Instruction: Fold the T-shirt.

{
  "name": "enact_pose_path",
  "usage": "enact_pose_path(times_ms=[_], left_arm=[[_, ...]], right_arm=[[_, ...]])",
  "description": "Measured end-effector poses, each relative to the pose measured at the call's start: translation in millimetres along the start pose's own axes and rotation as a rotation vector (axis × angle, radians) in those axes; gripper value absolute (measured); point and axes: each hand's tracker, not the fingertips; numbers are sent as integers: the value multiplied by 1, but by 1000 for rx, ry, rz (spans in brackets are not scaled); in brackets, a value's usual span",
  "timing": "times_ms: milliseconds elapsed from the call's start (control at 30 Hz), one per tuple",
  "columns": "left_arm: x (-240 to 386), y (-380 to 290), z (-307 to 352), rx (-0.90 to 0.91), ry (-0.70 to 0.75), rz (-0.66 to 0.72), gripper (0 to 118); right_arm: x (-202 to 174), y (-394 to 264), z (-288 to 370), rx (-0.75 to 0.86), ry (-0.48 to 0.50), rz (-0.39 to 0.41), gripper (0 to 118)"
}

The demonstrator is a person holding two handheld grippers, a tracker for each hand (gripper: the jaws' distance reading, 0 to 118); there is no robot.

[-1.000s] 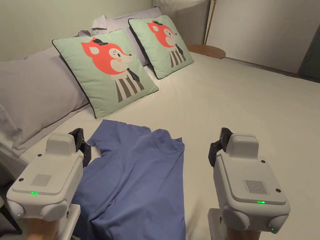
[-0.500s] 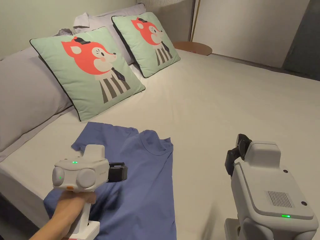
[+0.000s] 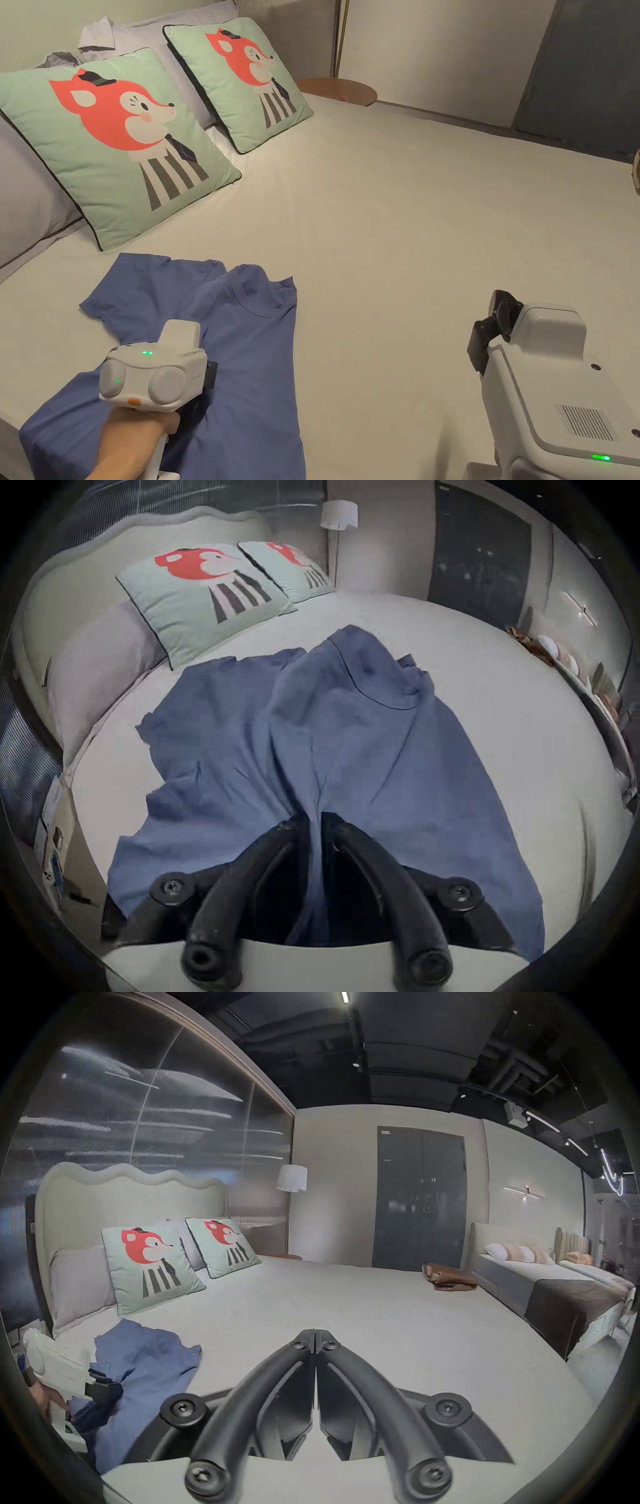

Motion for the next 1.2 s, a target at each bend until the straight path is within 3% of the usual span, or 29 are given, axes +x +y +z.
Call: enact_pose_path(times_ms=[100, 367, 733, 933, 1067, 1200], left_arm=[[-6, 5, 20, 83, -41, 54, 3], [17, 60, 112, 330, -142, -66, 3], [155, 156, 227, 656, -422, -296, 3], [238, 169, 245, 678, -592, -369, 3], [286, 151, 237, 576, -785, -360, 3], [328, 113, 222, 492, -874, -410, 3]], right_arm=[[7, 1, 7, 6, -11, -8, 0], [27, 12, 30, 49, -39, -26, 0], [79, 27, 75, 108, -152, -29, 0], [119, 26, 107, 131, -248, -20, 0], [144, 36, 131, 143, -337, 1, 0], [165, 36, 151, 142, -406, 4, 0]])
